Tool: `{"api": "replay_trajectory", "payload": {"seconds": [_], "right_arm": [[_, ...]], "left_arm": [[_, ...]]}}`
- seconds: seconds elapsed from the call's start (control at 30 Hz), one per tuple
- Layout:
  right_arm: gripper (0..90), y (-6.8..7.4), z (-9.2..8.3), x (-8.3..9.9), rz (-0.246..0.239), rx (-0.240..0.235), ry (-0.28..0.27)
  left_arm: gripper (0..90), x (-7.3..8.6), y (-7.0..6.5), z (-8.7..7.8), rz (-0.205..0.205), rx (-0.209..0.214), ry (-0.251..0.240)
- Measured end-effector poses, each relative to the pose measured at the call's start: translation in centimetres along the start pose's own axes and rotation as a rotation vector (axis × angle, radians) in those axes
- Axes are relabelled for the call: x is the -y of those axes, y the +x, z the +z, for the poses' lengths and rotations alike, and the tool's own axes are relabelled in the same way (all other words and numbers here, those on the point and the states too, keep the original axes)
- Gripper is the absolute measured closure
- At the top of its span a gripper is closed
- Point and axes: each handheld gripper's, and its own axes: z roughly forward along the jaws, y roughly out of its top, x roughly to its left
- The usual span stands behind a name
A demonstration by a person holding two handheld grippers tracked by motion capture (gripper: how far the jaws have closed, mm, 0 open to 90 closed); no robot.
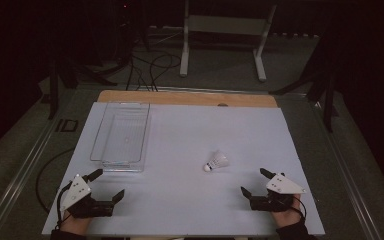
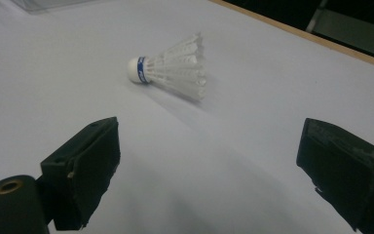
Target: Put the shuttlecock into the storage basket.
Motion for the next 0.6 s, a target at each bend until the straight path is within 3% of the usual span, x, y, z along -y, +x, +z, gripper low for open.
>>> {"api": "replay_trajectory", "payload": {"seconds": [0.33, 0.6], "right_arm": [[8.7, 0.09, 0.22, 0.03, -0.005, -0.028, 0.006], [8.7, 0.17, -0.01, -0.06, -0.013, 0.003, -0.004]], "left_arm": [[0.1, 0.09, -0.03, 0.08, 0.003, 0.004, 0.007], [0.1, 0.01, -0.05, 0.1, -0.001, 0.008, 0.014]]}}
